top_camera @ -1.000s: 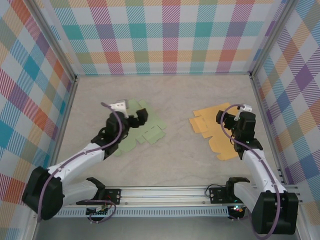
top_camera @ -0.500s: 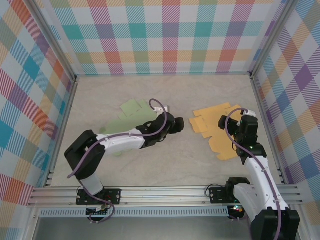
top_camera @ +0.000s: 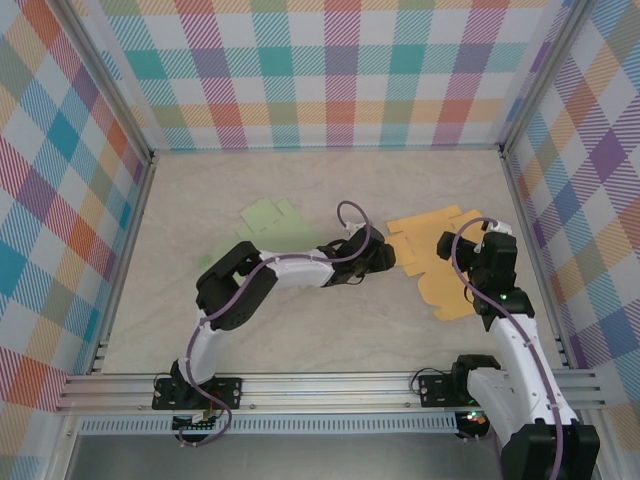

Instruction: Fold the paper box

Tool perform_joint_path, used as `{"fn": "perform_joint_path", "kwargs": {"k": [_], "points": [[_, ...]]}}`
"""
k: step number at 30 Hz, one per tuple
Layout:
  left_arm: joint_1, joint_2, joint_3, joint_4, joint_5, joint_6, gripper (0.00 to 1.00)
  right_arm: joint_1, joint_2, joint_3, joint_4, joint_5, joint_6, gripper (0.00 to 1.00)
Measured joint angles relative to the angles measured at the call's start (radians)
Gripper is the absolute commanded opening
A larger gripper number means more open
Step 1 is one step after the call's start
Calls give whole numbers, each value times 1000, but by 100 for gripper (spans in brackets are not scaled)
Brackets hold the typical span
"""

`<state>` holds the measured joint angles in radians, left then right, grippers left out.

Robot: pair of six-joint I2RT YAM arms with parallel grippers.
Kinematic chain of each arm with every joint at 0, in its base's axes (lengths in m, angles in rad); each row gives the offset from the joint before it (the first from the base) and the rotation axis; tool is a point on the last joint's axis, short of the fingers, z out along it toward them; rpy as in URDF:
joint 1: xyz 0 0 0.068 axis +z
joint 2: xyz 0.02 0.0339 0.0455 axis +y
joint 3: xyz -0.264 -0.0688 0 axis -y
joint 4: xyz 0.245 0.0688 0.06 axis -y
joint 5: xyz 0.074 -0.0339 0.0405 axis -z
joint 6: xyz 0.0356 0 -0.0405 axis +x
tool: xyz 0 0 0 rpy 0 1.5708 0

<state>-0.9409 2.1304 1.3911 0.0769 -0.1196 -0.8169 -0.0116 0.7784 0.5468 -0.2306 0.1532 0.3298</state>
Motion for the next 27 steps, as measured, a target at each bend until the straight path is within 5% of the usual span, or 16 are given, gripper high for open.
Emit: {"fn": "perform_joint_path", "kwargs": {"k": [10,14,17,27], "points": [[0,148,211,-63,32,3,48,0,-3,0,1,-8,0,99],[0,165,230,-74,36,13,28,0,-3,0,1,-15,1,100],[0,174,248,-91,28,37,2,0,-3,0,1,-16,3,100],[19,41,116,-80,-103,374,0,0,-1,0,17,-74,6,100]]}}
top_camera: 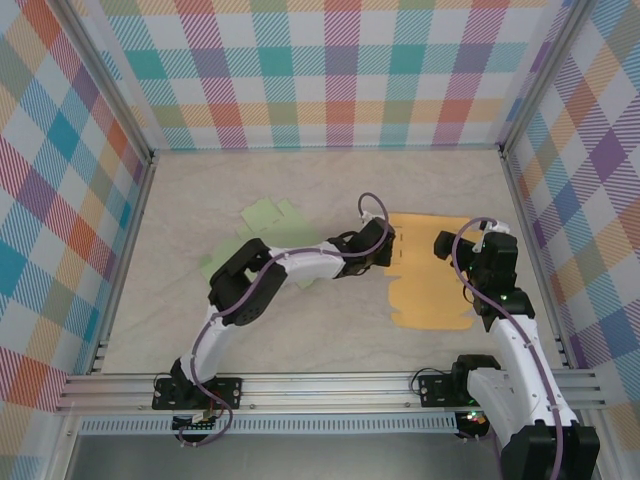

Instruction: Fold the paper box

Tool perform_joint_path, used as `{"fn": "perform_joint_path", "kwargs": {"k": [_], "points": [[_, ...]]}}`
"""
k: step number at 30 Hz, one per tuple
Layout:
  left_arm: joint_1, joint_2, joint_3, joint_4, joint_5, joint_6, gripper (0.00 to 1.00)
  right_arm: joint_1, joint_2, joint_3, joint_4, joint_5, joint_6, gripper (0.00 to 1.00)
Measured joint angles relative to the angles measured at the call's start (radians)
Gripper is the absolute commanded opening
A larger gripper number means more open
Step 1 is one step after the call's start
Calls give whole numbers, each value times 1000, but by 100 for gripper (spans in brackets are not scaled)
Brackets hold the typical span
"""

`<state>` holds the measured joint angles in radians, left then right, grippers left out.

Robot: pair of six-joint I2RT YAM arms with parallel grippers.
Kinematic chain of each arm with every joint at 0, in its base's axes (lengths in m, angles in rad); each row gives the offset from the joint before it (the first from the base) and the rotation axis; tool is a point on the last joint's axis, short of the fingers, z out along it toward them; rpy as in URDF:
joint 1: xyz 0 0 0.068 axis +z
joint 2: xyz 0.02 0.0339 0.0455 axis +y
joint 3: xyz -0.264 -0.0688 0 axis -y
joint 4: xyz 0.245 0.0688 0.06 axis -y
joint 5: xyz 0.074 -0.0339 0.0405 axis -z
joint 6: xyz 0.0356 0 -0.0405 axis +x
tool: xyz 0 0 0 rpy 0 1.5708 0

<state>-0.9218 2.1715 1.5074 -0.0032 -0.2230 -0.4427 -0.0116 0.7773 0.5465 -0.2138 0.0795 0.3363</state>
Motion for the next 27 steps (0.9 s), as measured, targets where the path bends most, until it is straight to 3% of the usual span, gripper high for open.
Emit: {"fn": "perform_joint_path", "kwargs": {"k": [7,12,18,27], "points": [[85,-277,-308,192,41,409,0,0,81,32,32,-140,-25,100],[181,-369,-444,306,134,575,0,-5,184,98,48,-219,-60,100],[265,-410,-536,391,240,635,0,-53,289,106,119,-369,-68,100],[298,-442,-581,484,314,622,0,-130,429,58,230,-599,-61,97]]}}
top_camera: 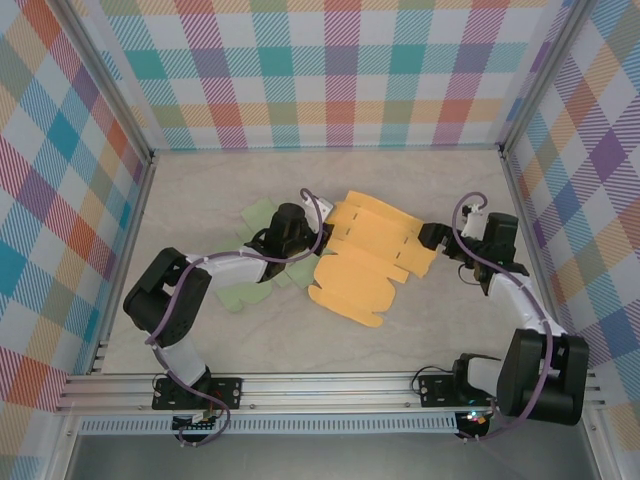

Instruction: Fold the paper box

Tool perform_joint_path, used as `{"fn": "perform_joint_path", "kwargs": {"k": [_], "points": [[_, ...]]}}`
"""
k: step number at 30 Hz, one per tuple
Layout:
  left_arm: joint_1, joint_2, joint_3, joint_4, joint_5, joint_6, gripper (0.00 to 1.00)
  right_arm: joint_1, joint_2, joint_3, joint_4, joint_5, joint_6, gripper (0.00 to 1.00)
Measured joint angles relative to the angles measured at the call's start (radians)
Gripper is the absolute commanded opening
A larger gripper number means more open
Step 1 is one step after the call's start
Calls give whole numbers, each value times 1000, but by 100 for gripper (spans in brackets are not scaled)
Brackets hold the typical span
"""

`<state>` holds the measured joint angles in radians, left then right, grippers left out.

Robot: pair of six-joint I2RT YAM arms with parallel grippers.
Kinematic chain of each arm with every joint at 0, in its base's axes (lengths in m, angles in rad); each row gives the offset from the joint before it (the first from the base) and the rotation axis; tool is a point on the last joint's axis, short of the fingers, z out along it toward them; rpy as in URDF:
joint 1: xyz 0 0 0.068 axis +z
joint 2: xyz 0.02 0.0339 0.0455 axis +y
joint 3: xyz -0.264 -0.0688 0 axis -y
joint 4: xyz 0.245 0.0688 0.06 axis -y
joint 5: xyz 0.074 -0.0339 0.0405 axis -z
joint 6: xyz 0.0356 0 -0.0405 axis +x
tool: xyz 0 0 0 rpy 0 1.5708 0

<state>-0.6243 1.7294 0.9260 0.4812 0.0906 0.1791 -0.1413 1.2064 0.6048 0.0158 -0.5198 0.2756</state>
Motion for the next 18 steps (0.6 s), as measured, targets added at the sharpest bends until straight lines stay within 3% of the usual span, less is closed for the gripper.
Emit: {"fn": "perform_joint_path", "kwargs": {"k": [5,9,15,18], "points": [[3,0,-1,27,18,-18,0,-3,82,-9,3,-30,2,87],[5,0,-1,28,22,-35,0,-3,124,-8,16,-79,5,72],[5,0,0,46,32,-60,0,-3,174,-2,20,-125,5,63],[6,-1,-1,48,41,-67,0,-3,183,14,22,-129,6,48]]}}
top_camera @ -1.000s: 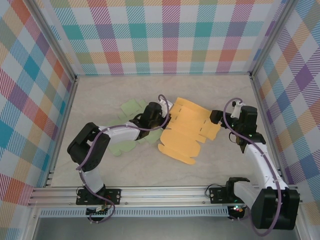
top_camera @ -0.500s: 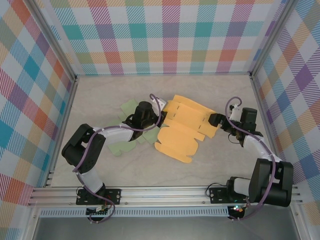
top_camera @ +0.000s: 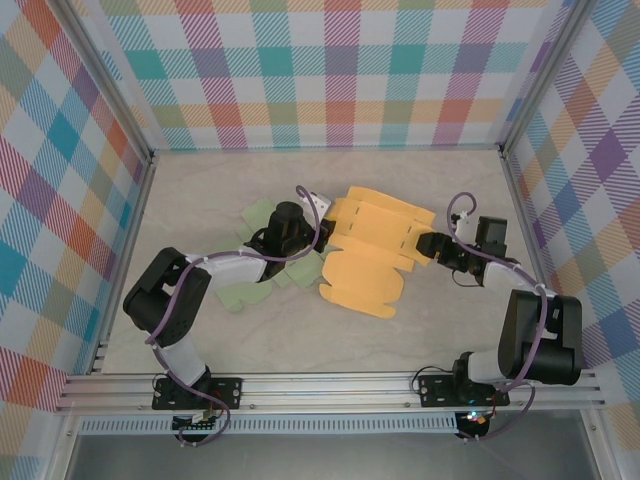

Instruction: Fold the paper box

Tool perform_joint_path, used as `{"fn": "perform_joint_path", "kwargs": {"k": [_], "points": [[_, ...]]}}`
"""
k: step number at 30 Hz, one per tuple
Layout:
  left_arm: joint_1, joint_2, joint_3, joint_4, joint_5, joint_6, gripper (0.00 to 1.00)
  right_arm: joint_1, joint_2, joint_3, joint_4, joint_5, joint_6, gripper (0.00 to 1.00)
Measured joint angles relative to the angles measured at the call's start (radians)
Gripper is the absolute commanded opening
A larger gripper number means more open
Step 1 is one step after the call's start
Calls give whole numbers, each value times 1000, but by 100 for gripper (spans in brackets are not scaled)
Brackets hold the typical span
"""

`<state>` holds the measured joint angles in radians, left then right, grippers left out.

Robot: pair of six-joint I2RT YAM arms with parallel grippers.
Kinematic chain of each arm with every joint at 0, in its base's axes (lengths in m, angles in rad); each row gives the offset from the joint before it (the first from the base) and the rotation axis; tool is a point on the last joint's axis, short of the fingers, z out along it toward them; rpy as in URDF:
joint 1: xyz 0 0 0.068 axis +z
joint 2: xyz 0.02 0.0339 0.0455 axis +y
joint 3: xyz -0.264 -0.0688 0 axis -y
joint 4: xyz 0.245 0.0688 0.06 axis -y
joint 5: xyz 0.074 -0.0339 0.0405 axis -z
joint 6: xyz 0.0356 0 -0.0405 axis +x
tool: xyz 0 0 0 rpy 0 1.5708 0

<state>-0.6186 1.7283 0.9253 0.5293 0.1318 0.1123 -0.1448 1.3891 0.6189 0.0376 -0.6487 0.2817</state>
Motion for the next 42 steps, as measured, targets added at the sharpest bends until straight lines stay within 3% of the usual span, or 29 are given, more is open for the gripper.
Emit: {"fn": "perform_joint_path", "kwargs": {"k": [6,9,16,21,25,30,35,42], "points": [[1,-35,0,-6,12,-12,0,0,-2,14,12,6,-9,3],[7,-68,1,-31,34,-19,0,0,-28,16,-1,24,-37,0],[77,-167,15,-147,78,-18,70,17,-171,64,-78,70,-156,0],[161,-285,21,-224,82,28,84,118,-182,170,-179,156,-288,0],[198,-369,77,-262,96,126,85,203,-182,257,-255,201,-405,0],[217,-360,212,-312,202,285,84,219,-199,285,-280,195,-494,0],[230,-225,397,-425,318,463,81,219,-253,284,-297,147,-533,0],[229,-7,669,-715,484,713,62,219,-312,279,-297,70,-537,0]]}}
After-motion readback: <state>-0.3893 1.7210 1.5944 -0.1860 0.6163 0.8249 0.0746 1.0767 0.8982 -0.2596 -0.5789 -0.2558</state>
